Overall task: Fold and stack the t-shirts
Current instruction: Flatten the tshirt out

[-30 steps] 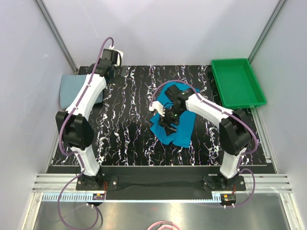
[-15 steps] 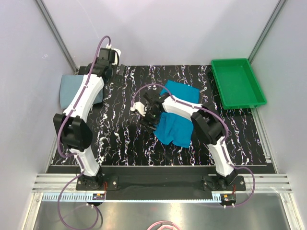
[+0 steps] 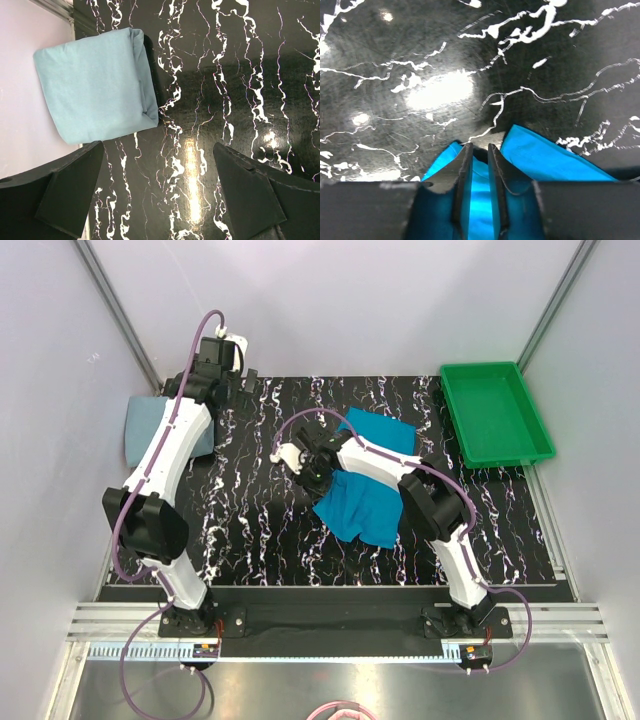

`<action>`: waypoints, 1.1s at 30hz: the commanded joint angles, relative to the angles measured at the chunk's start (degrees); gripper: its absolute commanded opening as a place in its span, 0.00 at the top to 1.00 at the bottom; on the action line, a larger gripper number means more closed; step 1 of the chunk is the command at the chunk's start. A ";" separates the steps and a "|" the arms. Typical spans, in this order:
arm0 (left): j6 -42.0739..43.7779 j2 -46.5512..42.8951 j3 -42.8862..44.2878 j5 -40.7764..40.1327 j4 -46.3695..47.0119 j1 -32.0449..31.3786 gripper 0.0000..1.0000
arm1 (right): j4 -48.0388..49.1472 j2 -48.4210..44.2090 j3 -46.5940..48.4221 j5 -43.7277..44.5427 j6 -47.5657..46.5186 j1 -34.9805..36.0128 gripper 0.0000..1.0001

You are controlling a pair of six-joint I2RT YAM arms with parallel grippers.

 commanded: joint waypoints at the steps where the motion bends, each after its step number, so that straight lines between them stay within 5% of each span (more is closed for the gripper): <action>1: -0.28 -2.41 0.72 -0.79 2.27 0.27 0.01 | -0.16 -3.14 1.14 2.69 0.01 0.13 0.75; 12: -0.55 -1.44 2.30 -0.09 2.01 0.27 0.01 | -0.86 -9.02 -3.43 7.33 -0.25 1.27 0.53; 33: -0.98 -0.47 3.44 0.62 1.57 0.27 0.01 | -3.33 -5.87 -9.06 8.05 0.01 3.47 0.55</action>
